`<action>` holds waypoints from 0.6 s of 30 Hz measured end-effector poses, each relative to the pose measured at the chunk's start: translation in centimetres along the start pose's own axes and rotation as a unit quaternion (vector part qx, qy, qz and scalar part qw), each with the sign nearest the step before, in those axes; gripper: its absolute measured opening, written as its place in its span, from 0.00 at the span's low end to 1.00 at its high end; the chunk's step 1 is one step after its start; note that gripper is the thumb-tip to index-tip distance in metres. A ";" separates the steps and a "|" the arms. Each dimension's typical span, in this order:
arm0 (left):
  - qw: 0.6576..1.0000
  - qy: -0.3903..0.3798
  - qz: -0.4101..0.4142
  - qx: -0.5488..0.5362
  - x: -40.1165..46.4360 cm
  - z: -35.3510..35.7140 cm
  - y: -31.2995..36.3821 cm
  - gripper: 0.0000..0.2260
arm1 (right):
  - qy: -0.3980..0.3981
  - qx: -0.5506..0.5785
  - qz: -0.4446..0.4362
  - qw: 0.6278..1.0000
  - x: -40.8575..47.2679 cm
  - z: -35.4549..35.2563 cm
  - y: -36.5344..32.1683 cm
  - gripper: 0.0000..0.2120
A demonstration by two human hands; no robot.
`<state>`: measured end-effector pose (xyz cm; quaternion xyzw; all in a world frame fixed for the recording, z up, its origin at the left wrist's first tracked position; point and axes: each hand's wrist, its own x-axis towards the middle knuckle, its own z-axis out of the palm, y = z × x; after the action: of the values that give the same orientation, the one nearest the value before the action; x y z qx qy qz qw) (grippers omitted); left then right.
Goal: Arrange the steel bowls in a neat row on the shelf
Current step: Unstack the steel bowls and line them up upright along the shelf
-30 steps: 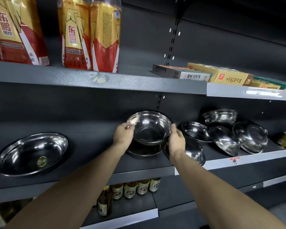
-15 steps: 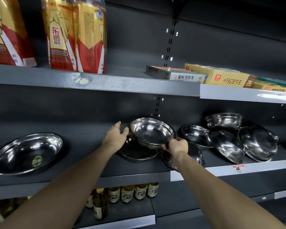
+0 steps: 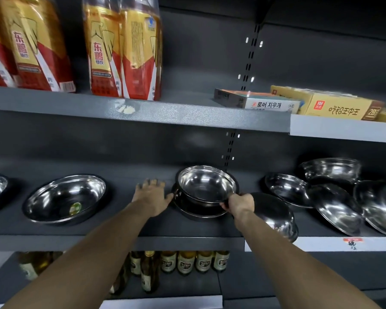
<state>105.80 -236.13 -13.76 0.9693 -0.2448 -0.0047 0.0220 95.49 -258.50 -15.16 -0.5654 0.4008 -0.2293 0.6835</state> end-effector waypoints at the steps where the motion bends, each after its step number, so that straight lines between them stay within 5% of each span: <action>1: 1.000 -0.005 -0.001 0.003 0.0 0.0 0.0 0.30 | -0.004 -0.006 -0.002 1.000 0.1 0.1 0.1 0.03; 18: 1.000 -0.028 -0.011 -0.007 -0.2 -0.3 -0.1 0.28 | -0.033 -0.070 -0.009 0.997 1.2 0.5 2.8 0.04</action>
<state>105.69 -235.90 -13.51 0.9713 -0.2343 -0.0338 0.0218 96.20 -258.41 -18.21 -0.6224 0.3878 -0.1878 0.6534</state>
